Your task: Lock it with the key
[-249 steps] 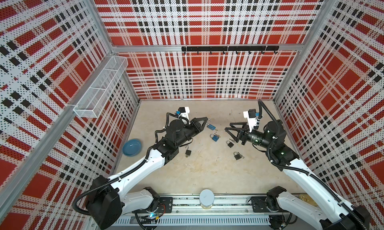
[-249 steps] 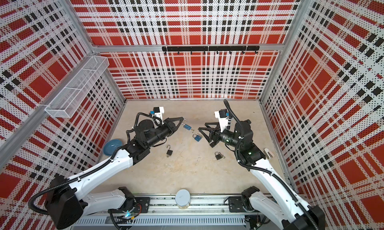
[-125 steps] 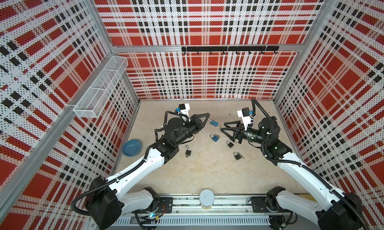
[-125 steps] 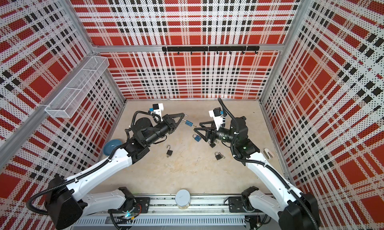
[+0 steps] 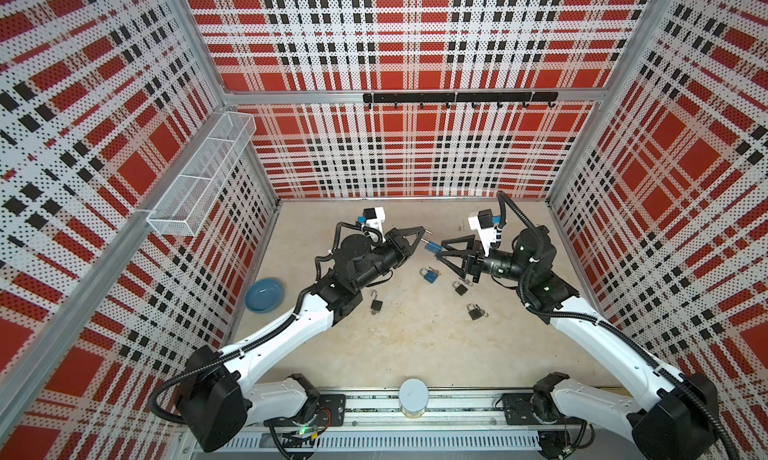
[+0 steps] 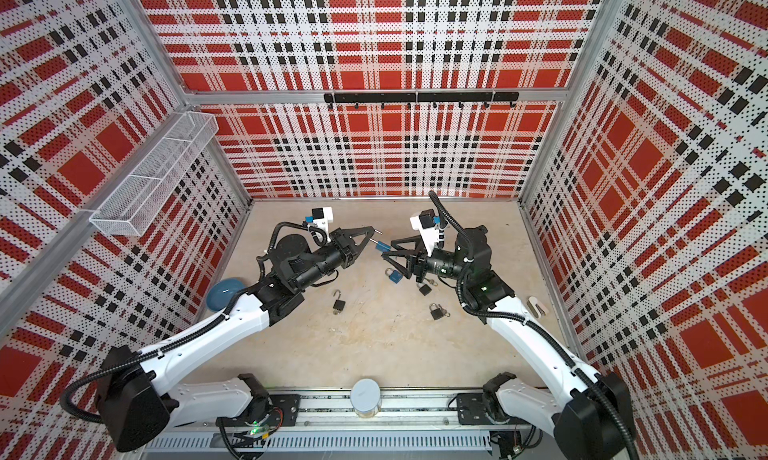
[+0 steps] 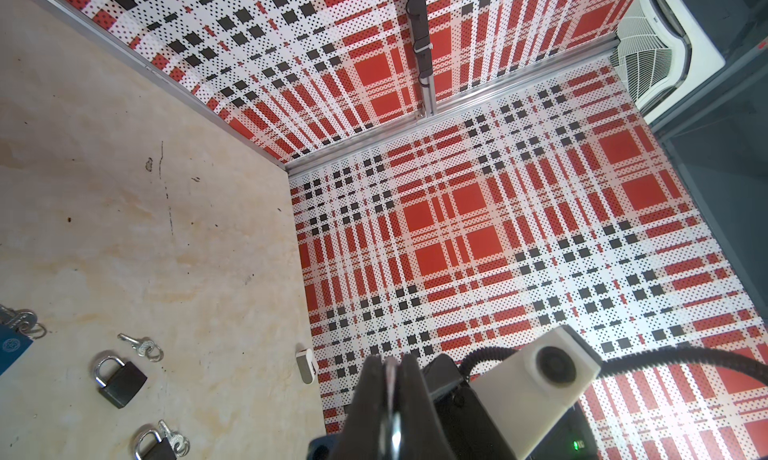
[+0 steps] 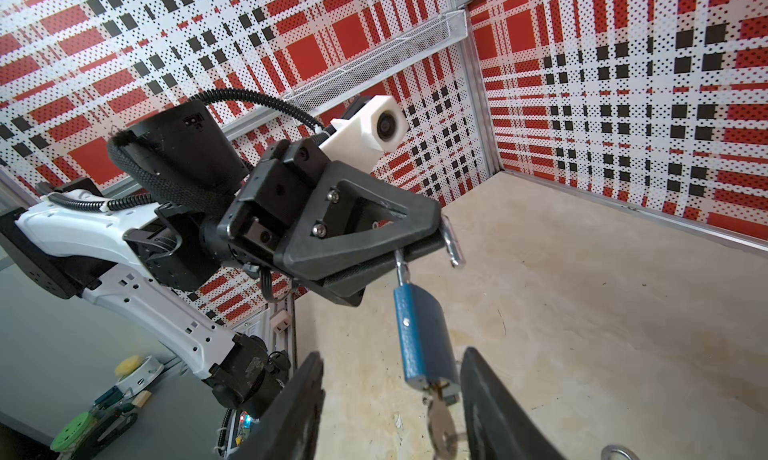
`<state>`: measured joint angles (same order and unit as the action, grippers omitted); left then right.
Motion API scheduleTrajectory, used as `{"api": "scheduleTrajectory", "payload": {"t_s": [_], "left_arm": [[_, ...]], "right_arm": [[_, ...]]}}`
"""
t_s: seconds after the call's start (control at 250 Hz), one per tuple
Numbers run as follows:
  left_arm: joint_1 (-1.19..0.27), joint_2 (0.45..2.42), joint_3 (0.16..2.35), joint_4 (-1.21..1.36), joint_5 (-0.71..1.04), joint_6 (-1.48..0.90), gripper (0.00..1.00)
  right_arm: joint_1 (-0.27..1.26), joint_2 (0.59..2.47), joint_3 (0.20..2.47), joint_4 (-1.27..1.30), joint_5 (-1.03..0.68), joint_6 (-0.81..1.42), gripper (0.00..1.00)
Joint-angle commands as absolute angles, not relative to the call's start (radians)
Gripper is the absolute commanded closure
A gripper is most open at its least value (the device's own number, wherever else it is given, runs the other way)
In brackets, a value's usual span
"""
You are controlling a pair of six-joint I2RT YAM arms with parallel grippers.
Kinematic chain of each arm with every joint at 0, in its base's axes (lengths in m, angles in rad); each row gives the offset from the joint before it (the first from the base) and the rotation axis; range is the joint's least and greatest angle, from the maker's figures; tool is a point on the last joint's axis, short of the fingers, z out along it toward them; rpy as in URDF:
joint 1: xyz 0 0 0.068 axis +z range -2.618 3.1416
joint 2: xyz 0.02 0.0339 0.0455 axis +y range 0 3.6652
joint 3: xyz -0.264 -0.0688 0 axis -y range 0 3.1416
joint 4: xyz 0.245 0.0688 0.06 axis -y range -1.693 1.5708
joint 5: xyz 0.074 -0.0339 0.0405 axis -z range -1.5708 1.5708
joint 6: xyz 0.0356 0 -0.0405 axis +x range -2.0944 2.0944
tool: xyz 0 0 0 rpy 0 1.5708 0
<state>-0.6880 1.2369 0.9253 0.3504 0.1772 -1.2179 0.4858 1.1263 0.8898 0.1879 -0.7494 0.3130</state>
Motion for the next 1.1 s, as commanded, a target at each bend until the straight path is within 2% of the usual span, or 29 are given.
{"api": "scheduleTrajectory", "payload": {"t_s": [0.0, 0.112, 0.34, 0.612, 1.096], "left_arm": [[-0.699, 1.236, 0.968, 0.436, 0.193, -1.251, 1.0], [-0.698, 1.236, 0.967, 0.444, 0.194, -1.256, 1.0], [-0.698, 1.233, 0.965, 0.45, 0.195, -1.259, 1.0], [-0.699, 1.237, 0.962, 0.455, 0.2, -1.262, 1.0], [-0.7, 1.241, 0.95, 0.47, 0.206, -1.275, 1.0]], "right_arm": [[0.509, 1.144, 0.926, 0.18, -0.725, 0.244, 0.5], [0.517, 1.159, 0.934, 0.174, -0.718, 0.233, 0.54], [0.517, 1.175, 0.946, 0.156, -0.7, 0.212, 0.56], [0.518, 1.166, 0.945, 0.159, -0.679, 0.207, 0.72], [0.518, 1.166, 0.952, 0.166, -0.666, 0.206, 0.71]]}}
